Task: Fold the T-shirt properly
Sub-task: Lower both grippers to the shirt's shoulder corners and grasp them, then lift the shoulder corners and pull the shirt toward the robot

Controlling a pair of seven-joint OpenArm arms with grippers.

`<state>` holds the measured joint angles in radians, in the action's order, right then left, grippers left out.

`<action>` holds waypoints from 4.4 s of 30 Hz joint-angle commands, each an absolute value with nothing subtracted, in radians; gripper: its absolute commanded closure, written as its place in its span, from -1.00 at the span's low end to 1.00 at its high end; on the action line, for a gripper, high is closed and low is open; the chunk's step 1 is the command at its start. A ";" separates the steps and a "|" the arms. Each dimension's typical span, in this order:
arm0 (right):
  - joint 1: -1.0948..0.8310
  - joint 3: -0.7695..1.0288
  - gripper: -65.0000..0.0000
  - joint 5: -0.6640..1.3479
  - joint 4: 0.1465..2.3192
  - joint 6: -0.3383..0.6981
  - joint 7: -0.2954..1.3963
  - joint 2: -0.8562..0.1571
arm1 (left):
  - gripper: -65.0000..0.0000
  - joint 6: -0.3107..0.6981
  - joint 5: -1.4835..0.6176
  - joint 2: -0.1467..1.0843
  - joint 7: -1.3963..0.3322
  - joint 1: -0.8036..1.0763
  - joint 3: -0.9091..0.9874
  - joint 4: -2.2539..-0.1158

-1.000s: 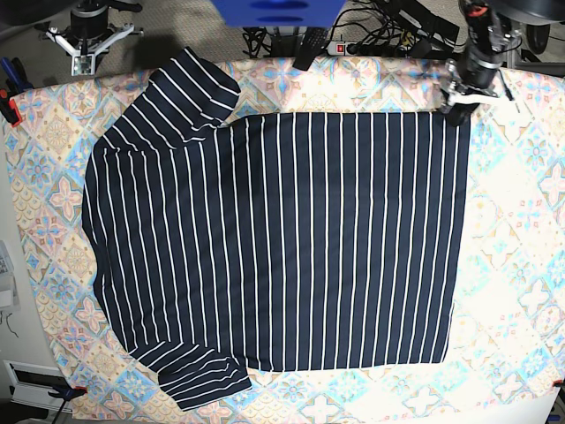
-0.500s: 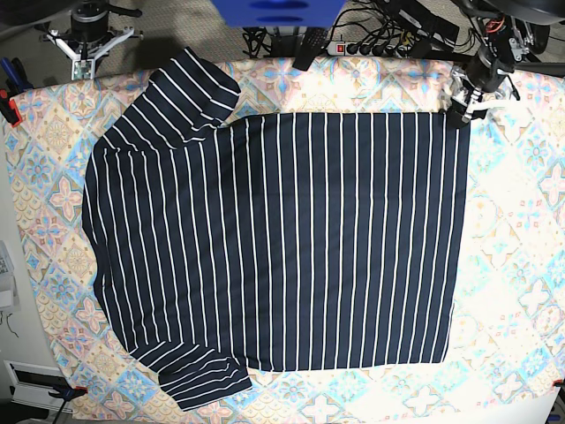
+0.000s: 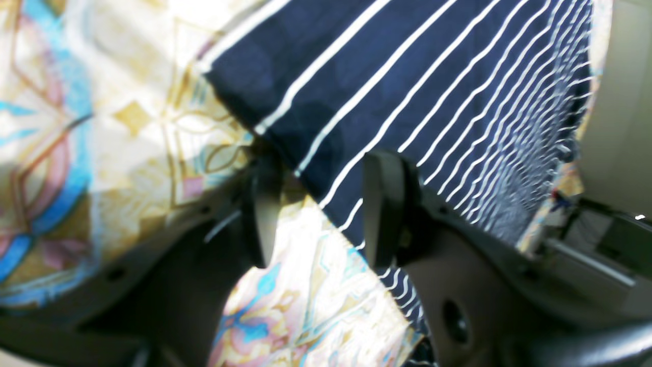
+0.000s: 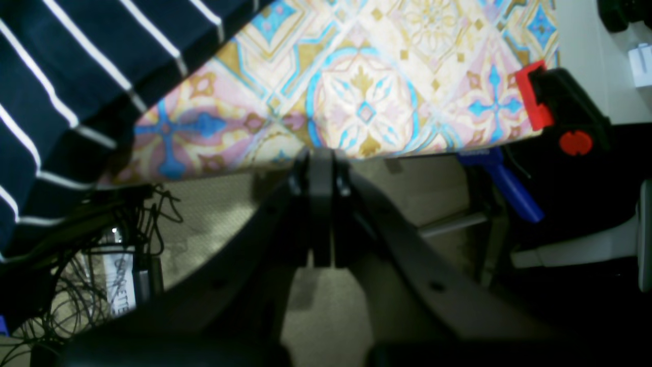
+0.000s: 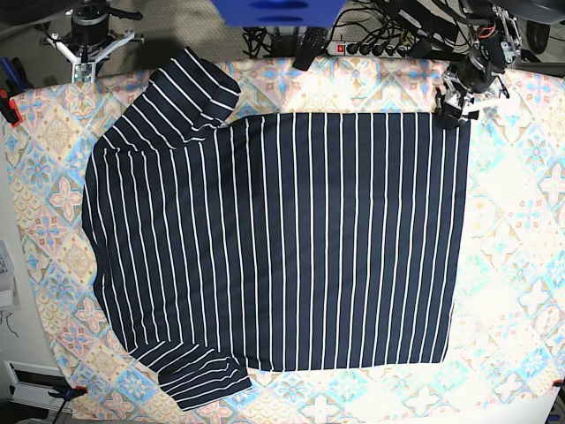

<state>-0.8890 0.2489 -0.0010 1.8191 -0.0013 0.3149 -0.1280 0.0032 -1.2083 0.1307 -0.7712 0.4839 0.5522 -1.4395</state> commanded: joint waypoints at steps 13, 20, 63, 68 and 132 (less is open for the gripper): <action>-0.906 0.243 1.00 -0.005 1.834 -0.007 0.298 -0.134 | 0.51 -0.005 -1.190 0.139 -0.782 0.400 0.547 -1.314; -0.909 0.117 0.87 -0.005 1.870 -0.007 0.298 -0.136 | 1.00 -0.005 -1.188 0.139 -0.811 0.398 0.547 -1.313; -0.693 0.128 0.15 0.260 1.794 -0.007 0.588 -0.108 | 1.00 -0.007 -1.187 0.147 -0.816 0.395 0.547 -1.310; -0.679 0.093 0.15 0.260 1.753 -0.007 0.588 -0.107 | 1.00 -0.007 -1.187 0.147 -0.814 0.395 0.547 -1.310; -0.786 0.363 1.00 0.476 1.896 -0.004 0.582 -0.136 | 1.00 -0.007 -1.196 0.163 -0.812 0.639 0.555 -1.624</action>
